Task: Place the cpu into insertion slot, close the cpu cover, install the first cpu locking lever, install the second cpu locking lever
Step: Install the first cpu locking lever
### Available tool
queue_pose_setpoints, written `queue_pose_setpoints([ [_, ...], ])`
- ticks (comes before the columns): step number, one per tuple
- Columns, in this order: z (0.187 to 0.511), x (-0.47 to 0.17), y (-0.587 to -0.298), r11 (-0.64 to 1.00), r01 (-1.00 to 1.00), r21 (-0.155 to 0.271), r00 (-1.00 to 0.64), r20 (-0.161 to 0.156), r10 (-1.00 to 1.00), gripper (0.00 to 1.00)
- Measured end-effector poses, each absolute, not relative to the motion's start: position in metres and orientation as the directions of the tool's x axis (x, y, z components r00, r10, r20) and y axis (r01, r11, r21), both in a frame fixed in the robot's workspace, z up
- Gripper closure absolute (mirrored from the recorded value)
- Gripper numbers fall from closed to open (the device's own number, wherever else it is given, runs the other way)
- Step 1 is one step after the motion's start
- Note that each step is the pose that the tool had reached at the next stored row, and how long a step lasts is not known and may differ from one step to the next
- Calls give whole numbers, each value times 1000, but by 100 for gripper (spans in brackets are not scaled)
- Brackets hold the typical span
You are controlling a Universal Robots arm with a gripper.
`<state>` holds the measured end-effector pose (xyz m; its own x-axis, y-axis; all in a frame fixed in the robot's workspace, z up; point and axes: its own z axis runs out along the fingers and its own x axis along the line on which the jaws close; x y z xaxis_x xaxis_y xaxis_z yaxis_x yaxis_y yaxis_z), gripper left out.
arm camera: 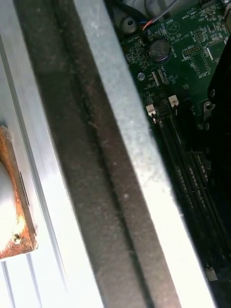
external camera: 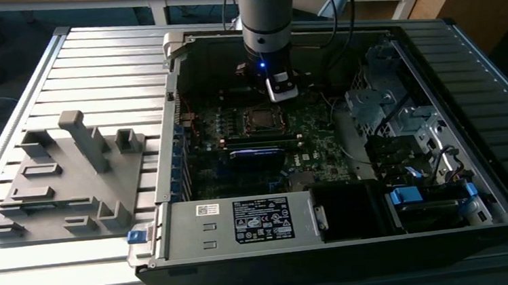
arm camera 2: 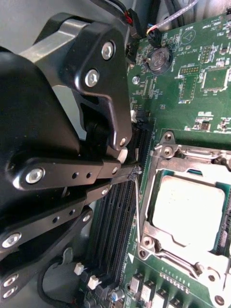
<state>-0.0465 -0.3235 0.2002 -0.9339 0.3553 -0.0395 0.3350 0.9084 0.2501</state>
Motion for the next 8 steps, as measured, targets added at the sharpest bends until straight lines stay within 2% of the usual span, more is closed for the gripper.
queue_pose_setpoints([
  [8, 200, -47, -322, 907, 339, 249, -932, -47, 360, 89],
])
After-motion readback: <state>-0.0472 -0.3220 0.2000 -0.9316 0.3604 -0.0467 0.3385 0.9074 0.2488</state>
